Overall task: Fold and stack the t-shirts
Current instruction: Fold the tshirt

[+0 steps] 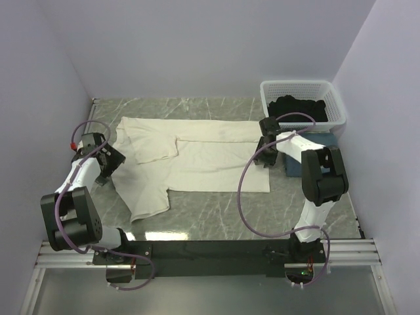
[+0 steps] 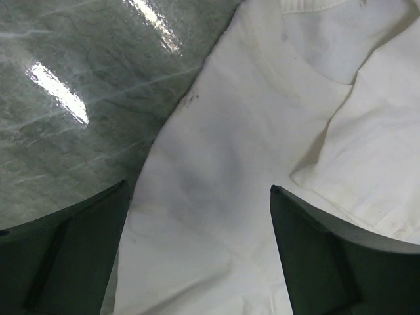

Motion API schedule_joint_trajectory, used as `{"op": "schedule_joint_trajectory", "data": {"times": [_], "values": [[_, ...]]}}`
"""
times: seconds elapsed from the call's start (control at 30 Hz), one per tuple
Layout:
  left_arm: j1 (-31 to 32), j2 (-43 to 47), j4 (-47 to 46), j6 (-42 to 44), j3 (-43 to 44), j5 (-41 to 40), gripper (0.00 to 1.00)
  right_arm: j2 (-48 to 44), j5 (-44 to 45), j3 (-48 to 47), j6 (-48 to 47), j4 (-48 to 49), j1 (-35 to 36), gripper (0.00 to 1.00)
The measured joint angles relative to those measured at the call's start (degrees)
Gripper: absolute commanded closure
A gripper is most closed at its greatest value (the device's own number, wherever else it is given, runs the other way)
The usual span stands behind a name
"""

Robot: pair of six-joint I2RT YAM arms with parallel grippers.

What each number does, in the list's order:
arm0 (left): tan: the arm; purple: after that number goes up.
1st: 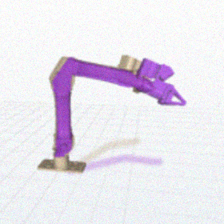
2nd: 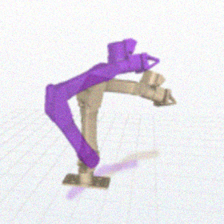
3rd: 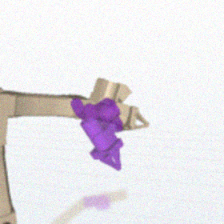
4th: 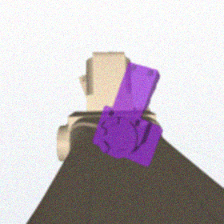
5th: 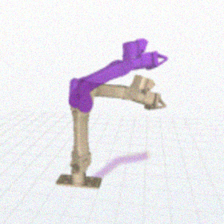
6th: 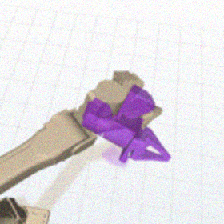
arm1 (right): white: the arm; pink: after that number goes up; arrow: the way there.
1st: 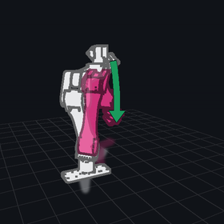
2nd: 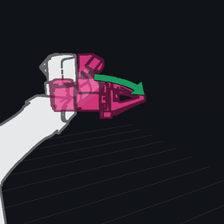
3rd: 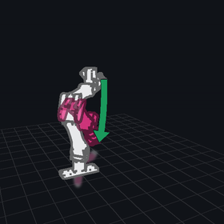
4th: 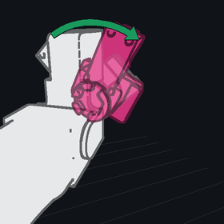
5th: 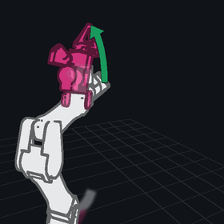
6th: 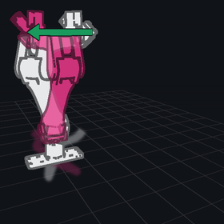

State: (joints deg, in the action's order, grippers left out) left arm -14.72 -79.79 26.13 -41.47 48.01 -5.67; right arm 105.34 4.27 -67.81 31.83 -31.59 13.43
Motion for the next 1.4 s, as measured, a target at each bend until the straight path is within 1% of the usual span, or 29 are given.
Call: {"op": "schedule_joint_trajectory", "data": {"times": [0.03, 0.13, 0.23, 0.3, 0.33, 0.43, 0.6, 0.63, 0.77, 0.87, 0.9, 0.93, 1.0, 1.03, 1.1, 1.13, 1.2, 1.4], "values": [[0.0, 0.0, 0.1, 0.0, 0.0, 0.1, 0.1, -0.2, -0.5, 0.0, 0.0, 0.0, -0.3, 0.52], [0.0, -0.2, 1.0, -0.2, 0.0, 0.4, 0.16, -1.9, -1.4, 1.2, 0.3, 0.5, -0.1, 0.5], [0.0, -0.3, 2.4, -0.2, 0.0, 0.2, 0.22, -7.3, -2.8, 5.6, 0.3, 1.2, 1.3, 0.5], [0.0, -0.5, 3.5, -0.1, 0.0, -0.2, 0.24, -11.3, -4.1, 8.5, 0.5, 1.1, 2.0, 0.5], [0.0, -0.7, 4.2, 0.1, 0.0, -0.4, 0.27, -13.2, -4.7, 9.7, 0.6, 1.1, 2.3, 0.5], [0.0, -1.4, 6.3, 0.4, 0.0, -1.8, 0.3, -17.8, -5.3, 11.8, 0.7, 1.1, 2.5, 0.5], [0.0, -2.8, 7.1, 0.6, -0.1, -2.8, 0.34, -23.7, -3.7, 15.4, 0.8, 1.0, 2.5, 0.5], [0.0, -3.2, 7.1, 0.7, -0.2, -2.9, 0.39, -24.5, -3.6, 16.1, 1.0, 1.0, 2.5, 0.5], [0.0, -4.5, 6.4, 1.6, -1.8, -3.1, 0.42, -25.8, -3.3, 18.7, 1.6, 1.1, 2.5, 0.5], [0.0, -5.7, 6.3, 1.8, -2.2, -3.2, 0.52, -25.8, -3.4, 19.8, 1.8, 0.6, 2.5, 0.5], [0.0, -5.7, 6.1, 1.8, -2.3, -3.2, 0.59, -25.8, -3.3, 19.8, 1.8, 0.6, 2.5, 0.5], [0.0, -5.7, 5.9, 1.8, -2.4, -3.3, 0.61, -25.8, -3.3, 19.8, 1.8, 0.6, 2.5, 0.5], [-0.1, -5.6, 5.7, 1.9, -2.6, -3.4, 0.72, -25.8, -3.0, 19.8, 1.8, 0.6, 2.5, 0.5], [-0.1, -5.6, 5.6, 1.8, -2.7, -3.3, 0.8, -25.8, -2.8, 19.8, 1.8, 0.5, 2.5, 0.5], [-0.1, -5.5, 5.2, 1.7, -2.7, -3.2, 0.89, -25.8, -2.2, 19.8, 1.9, 0.1, 2.5, 0.5], [-0.1, -5.5, 5.0, 1.8, -2.7, -3.1, 0.99, -25.8, -1.8, 19.8, 2.0, -0.3, 2.5, 0.5], [0.0, -5.4, 5.0, 1.8, -2.7, -3.1, 0.99, -25.7, -1.2, 20.0, 2.6, -0.8, 2.5, 0.46], [0.0, -4.3, 5.7, 1.9, -2.7, -3.2, 0.99, -25.6, 0.8, 22.4, 5.3, -1.9, 2.5, 0.45]]}}
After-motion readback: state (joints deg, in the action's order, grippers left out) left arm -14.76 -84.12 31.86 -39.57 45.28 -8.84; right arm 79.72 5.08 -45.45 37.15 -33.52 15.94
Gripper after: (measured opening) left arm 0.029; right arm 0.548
